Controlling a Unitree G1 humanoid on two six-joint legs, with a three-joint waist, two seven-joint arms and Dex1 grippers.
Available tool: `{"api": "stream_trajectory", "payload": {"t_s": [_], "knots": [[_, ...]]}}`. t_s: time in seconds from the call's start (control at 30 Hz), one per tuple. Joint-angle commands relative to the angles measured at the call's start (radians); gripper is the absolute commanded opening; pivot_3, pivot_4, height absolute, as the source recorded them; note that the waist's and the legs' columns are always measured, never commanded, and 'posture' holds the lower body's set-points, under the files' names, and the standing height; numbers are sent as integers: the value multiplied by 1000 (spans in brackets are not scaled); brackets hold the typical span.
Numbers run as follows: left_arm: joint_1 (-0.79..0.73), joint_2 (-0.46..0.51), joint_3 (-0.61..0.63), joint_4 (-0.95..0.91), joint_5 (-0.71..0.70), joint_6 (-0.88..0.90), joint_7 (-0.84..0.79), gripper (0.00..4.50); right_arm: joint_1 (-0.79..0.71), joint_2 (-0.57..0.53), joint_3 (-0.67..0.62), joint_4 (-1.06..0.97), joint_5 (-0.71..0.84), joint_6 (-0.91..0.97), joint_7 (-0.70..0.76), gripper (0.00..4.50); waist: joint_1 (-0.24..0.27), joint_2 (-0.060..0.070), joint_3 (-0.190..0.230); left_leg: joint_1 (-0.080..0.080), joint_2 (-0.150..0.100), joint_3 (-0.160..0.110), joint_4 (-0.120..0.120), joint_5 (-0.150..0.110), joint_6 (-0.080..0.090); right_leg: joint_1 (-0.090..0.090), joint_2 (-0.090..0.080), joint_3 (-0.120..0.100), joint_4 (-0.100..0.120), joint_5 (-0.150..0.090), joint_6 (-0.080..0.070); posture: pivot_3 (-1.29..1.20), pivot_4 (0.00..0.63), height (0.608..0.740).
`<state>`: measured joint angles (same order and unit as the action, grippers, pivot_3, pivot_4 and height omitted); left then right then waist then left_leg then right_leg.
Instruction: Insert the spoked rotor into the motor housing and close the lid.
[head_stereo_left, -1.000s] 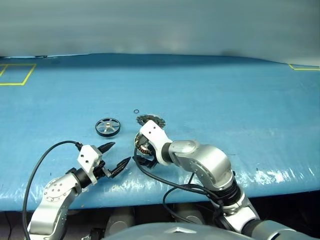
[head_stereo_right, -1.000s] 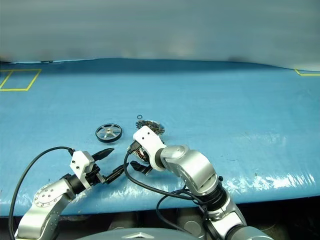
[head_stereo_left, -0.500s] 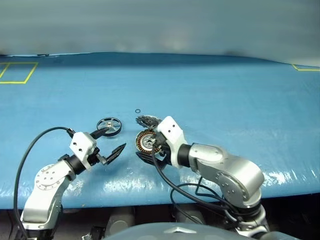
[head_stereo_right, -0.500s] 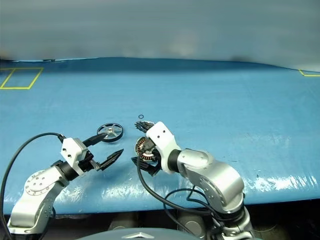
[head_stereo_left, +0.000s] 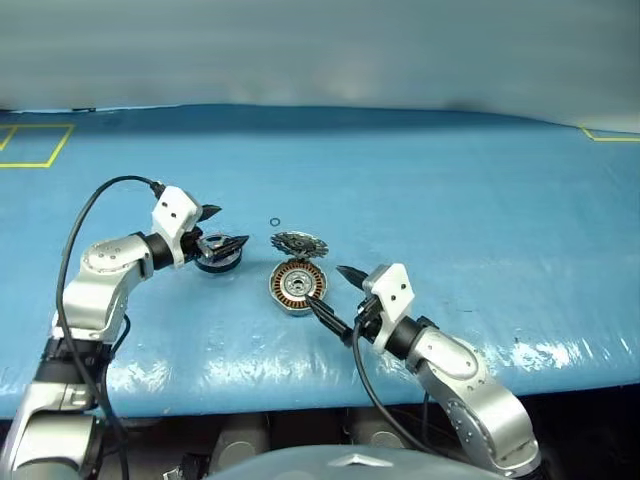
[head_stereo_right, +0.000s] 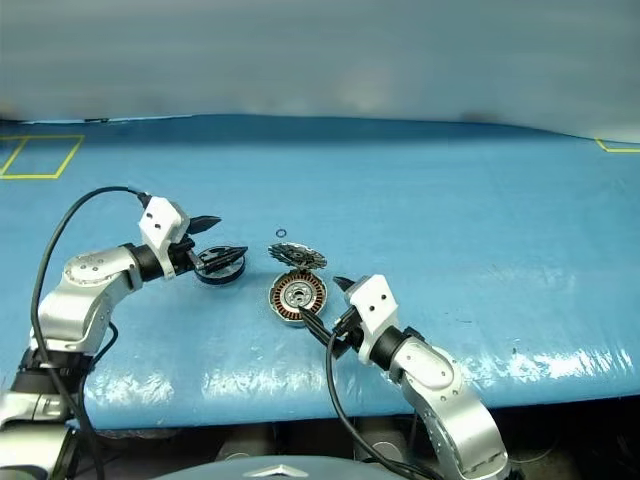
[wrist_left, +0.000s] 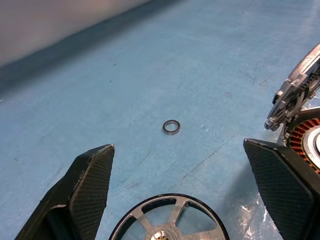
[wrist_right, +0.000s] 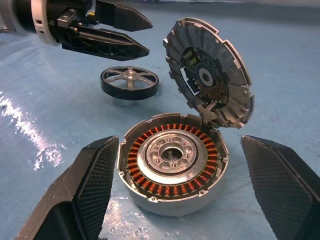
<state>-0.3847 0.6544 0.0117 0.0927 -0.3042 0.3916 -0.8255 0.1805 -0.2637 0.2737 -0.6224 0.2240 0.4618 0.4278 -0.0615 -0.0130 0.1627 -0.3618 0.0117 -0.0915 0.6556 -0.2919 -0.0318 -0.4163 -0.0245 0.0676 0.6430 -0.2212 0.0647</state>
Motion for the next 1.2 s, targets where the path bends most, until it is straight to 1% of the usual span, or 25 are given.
{"api": "stream_trajectory", "payload": {"t_s": [0.03,0.13,0.2,0.37,0.6,0.83,1.2], "knots": [[-121,-12,-27,138,24,-4,-52,4500,36,13,-5,35,-48,-163,-26,4129,3,-1,1,0,0,0,0,0,0,0,0,0,0,0,0,0,150,740],[-205,-30,-72,249,64,-30,-87,4500,71,31,-19,106,-87,-302,-56,4129,3,-1,1,-1,-1,0,0,0,0,0,-1,0,0,0,0,0,150,740],[-257,-53,-90,325,82,-44,-100,4500,88,50,-32,152,-109,-356,-89,4129,6,-2,1,-1,-2,0,0,0,0,0,-1,0,0,1,-1,0,150,740],[-361,-111,-136,497,142,-105,-134,4500,120,66,-69,216,-88,-375,-97,4129,5,-2,1,-1,-2,0,0,0,0,0,-1,0,0,2,-4,0,150,740],[-463,-202,-147,714,226,-246,-91,4500,133,77,-85,240,-95,-358,-112,4129,6,-2,2,-1,-2,-1,2,0,0,1,-1,1,1,2,-4,0,150,740],[-491,-263,-147,814,280,-342,-63,4500,133,88,-82,247,-108,-354,-131,4129,7,-2,2,-2,-2,-1,3,0,0,1,-1,1,1,3,-3,0,150,740],[-502,-288,-147,898,340,-374,-16,4500,117,97,-80,251,-101,-339,-137,4129,8,-2,2,-2,-3,-2,6,0,0,2,-1,1,2,3,-2,0,150,740]]}}
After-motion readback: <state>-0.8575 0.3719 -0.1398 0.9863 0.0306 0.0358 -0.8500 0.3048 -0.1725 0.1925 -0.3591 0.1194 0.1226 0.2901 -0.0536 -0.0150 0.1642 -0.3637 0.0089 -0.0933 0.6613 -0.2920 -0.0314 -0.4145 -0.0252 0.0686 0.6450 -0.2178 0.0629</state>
